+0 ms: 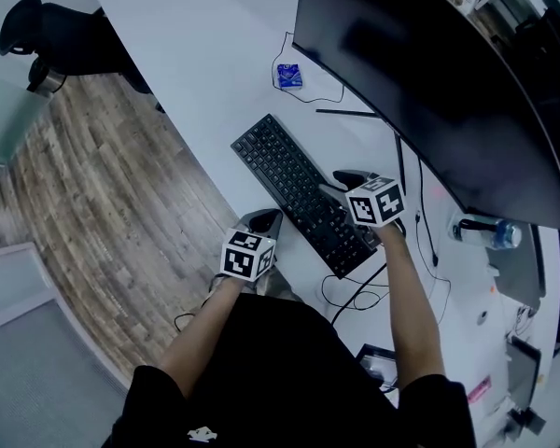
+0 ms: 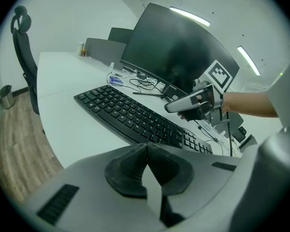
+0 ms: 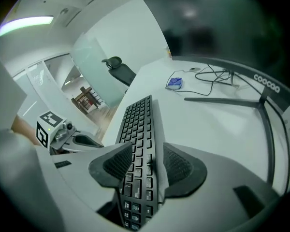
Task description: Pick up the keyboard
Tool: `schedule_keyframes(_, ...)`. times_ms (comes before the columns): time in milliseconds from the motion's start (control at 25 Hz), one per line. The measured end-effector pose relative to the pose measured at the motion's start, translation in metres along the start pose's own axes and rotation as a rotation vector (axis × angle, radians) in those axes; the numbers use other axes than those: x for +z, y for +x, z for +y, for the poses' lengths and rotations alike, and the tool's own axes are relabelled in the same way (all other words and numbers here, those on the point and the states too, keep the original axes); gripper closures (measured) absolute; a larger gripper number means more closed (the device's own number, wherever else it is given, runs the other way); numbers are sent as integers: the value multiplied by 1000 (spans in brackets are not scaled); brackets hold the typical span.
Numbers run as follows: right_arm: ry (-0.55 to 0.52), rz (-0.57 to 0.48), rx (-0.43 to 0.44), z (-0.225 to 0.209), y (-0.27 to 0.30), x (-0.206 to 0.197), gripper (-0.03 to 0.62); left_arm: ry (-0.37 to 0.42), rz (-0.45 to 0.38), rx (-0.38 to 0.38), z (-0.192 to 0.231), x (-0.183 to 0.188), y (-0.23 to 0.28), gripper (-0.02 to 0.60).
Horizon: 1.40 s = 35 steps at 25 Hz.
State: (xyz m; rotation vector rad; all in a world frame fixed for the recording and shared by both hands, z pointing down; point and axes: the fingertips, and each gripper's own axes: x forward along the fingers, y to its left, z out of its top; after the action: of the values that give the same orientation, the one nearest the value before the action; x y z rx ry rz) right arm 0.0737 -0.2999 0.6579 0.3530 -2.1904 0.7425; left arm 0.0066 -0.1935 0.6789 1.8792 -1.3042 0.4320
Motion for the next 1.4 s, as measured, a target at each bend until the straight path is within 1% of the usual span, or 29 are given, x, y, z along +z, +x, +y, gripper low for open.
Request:
schedule_keyframes(120,17,41,24,-4,9,-7,395,3,12,-5,-5,-2,5,574)
schedule_keyframes(280,7,89,52,-4,20,-17,381,2,20,-9,-9,-3,10,574)
schedule_keyframes(440,19,141,69,-7,27,-30,381,18,37,-11,-14,-7,14,574)
schedule_keyframes(600,30,158,93,-5,30,-31,381,4,57,1,-9,-14,17,574)
schedule_keyframes(800,2,216,103,-2,32,-36,381,-10,80,4,-7,-17,21,574)
schedule_keyframes(880,14,227,113,-2,33,-37,381,-7,88,1,-7,-18,21,574)
schedule_keyframes(960,28,239,136,0,33,-37,381,-8,108,16,-4,-19,20,574)
schedule_keyframes(1040,34,257,167,5,34,-38,381,-23,133,38,1,-22,21,574)
schedule_keyframes(1080,33,265,177,7,34,-39,381,-39,138,34,2,-23,21,574)
schedule_keyframes(1200,35,277,187,8,35,-39,381,-78,137,9,1,-22,23,574)
schedule_keyframes(1320,49,264,184,6,36,-37,381,-75,135,19,1,-22,23,574)
schedule_keyframes(1400,38,260,172,4,36,-38,382,-75,134,23,1,-22,23,574)
